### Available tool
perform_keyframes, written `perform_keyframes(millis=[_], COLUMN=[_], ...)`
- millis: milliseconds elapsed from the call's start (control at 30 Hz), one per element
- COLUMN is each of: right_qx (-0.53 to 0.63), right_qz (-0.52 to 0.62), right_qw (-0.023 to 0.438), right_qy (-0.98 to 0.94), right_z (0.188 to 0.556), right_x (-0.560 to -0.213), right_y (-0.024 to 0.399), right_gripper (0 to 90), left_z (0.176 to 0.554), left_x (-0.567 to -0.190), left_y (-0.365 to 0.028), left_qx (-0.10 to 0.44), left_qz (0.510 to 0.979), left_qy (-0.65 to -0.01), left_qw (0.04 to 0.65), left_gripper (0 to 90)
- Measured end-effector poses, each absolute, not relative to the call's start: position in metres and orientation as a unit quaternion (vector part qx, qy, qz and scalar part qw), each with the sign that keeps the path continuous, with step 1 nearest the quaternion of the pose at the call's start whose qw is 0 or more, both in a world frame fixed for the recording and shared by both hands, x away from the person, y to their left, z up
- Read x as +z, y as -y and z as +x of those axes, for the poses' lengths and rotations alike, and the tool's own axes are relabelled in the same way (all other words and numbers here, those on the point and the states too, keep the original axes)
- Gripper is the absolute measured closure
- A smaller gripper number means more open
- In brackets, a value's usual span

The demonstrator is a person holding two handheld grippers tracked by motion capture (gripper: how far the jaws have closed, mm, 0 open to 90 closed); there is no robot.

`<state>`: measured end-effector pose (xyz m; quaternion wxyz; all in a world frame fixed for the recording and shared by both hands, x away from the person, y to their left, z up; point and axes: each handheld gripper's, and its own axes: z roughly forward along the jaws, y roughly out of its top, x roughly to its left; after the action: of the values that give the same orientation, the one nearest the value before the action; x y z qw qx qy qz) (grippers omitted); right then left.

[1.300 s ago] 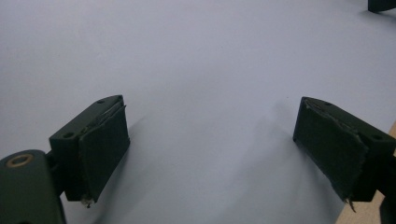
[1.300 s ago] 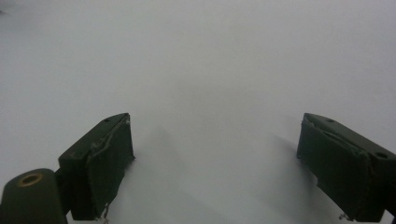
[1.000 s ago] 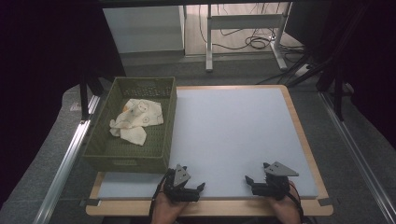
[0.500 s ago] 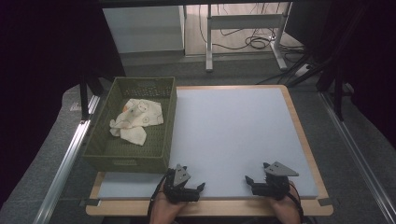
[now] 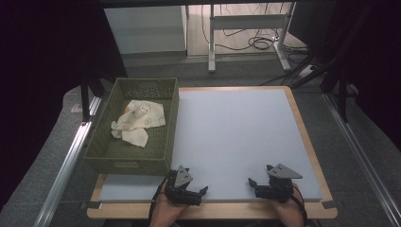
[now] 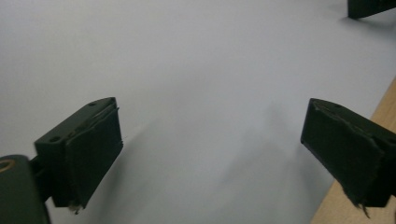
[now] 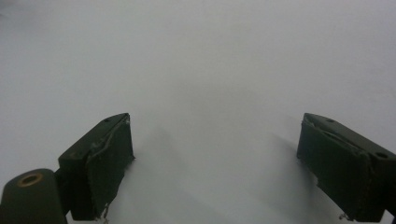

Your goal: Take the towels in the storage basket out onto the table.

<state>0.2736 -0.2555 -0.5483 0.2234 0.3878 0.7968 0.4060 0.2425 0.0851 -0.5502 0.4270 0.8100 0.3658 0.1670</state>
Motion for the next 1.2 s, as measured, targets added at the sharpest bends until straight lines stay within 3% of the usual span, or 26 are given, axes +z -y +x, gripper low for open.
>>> perform_keyframes(millis=[133,833,1200], right_qx=[0.406,0.406,0.406], right_qz=[0.388,0.388,0.388], right_qw=[0.223,0.223,0.223], right_qy=[-0.797,-0.797,-0.797], right_z=[0.274,0.274,0.274], right_x=[-0.548,-0.548,-0.548], right_y=[0.255,0.255,0.255], right_gripper=[10.5,10.5,10.5], left_z=[0.242,0.257,0.263], left_x=[-0.541,-0.48,-0.427], left_y=[-0.085,-0.083,-0.091], left_qx=[0.17,0.139,0.188], left_qz=[0.817,0.815,0.816], left_qy=[-0.35,-0.329,-0.325], left_qw=[0.425,0.456,0.439], left_gripper=[0.5,0.0,0.2])
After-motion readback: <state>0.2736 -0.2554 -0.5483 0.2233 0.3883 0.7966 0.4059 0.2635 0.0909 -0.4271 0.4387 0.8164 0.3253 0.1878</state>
